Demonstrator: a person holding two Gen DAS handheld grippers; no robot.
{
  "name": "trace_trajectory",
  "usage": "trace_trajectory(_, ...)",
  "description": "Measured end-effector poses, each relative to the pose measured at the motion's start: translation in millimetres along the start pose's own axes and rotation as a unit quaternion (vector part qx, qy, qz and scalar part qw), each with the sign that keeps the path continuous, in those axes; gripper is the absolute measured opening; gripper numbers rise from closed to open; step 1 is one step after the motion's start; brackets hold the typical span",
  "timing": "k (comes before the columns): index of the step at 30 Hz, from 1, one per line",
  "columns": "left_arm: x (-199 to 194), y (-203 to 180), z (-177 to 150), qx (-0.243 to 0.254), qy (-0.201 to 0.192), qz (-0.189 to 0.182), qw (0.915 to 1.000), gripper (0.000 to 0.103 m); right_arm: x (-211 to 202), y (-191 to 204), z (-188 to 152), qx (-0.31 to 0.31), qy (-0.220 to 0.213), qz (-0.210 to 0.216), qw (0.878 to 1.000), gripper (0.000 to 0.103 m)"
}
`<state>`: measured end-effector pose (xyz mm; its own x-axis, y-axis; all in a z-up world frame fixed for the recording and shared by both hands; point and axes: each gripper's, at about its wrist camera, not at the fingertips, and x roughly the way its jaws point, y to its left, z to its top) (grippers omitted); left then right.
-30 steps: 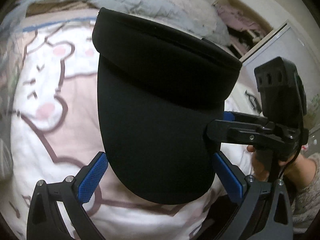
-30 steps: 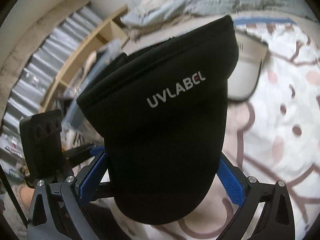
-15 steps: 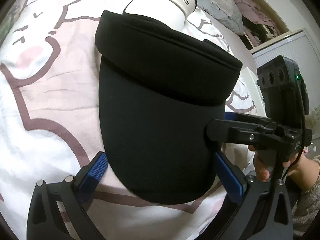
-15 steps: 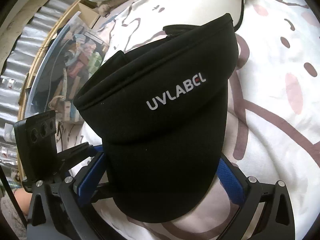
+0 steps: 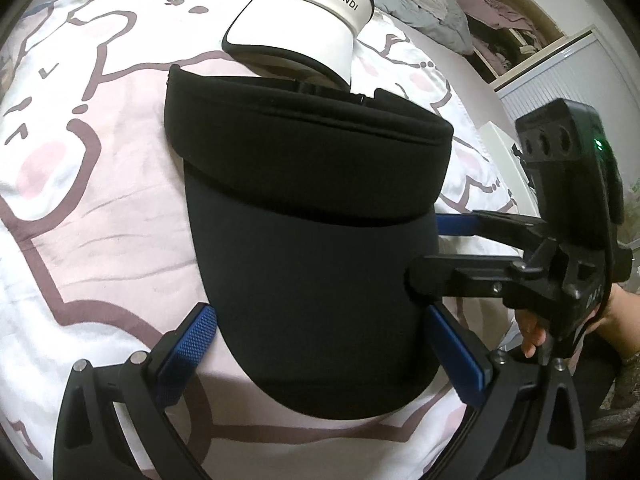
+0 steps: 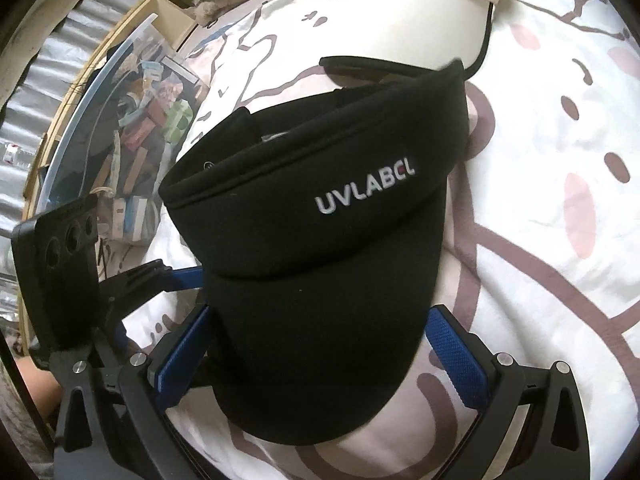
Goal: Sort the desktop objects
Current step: 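Carry the black visor cap with the left tool across the sheet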
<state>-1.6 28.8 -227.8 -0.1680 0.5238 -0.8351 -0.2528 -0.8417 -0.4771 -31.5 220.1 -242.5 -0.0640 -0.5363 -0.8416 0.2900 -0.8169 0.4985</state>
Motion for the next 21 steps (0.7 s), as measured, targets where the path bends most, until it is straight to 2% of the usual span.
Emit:
trace_trajectory(5, -1, 8, 1, -0.008, 0.004, -0.02, 0.9998, 0.103, -9, 0, 3, -0.036, -0.011, -0.005, 0.999, 0.103)
trace_trajectory(12, -2, 14, 12, -0.023, 0.026, -0.06, 0.9976, 0.103, -5, -6, 9, -0.034, -0.006, 0.021, 0.999, 0.103)
trace_trajectory(17, -3, 28, 18, -0.056, 0.032, -0.094, 0.9935, 0.103, 3, -8, 13, -0.033, 0.004, 0.035, 0.999, 0.103)
trace_trajectory(21, -3, 33, 20, -0.055, 0.033, -0.107, 0.9922, 0.103, 2, -13, 17, -0.027, -0.003, 0.044, 0.999, 0.103)
